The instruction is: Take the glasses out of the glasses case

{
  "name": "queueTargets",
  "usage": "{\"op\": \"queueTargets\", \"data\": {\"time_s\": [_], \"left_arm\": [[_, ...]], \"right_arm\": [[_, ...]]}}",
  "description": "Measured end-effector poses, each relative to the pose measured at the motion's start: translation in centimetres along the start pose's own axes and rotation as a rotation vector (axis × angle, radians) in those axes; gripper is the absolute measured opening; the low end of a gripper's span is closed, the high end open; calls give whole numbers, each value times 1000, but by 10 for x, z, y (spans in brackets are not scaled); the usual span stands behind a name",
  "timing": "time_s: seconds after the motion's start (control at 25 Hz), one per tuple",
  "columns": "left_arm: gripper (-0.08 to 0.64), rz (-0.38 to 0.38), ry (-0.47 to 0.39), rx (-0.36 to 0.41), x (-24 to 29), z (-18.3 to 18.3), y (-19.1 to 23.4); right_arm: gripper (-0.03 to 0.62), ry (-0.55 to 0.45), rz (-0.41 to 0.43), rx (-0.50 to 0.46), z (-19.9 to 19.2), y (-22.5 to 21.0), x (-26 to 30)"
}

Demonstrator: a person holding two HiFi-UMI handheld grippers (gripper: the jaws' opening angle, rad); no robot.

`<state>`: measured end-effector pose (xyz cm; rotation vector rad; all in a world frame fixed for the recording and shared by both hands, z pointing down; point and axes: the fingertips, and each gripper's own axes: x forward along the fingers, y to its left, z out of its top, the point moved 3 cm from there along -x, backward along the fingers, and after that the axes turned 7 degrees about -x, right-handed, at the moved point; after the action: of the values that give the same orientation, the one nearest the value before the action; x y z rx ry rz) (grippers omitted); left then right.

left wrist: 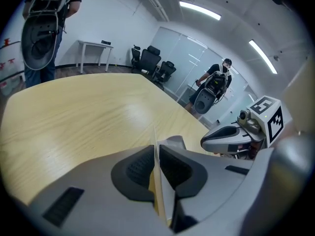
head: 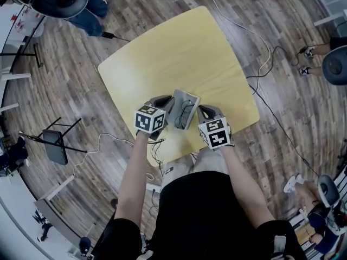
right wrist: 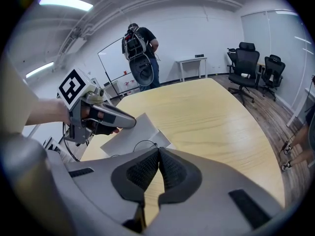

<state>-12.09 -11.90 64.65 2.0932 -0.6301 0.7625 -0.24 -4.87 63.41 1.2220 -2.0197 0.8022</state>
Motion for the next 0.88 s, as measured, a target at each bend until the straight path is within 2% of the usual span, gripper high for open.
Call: {"op": "queueTargets", "data": {"time_s": [0.36,0.68,0.88], "left_arm": [[40,38,-24,26,-10,-2,-12],[40,63,-72,15,-21,-3,-23],[40,91,-91,63,-39,-2,-43]], "right_arm": [[18,-15,43,-49,1,11,-10],[18,-23,73,-85,-3,17,-22],[18,-12,106,-100,-7,20,-28]]}}
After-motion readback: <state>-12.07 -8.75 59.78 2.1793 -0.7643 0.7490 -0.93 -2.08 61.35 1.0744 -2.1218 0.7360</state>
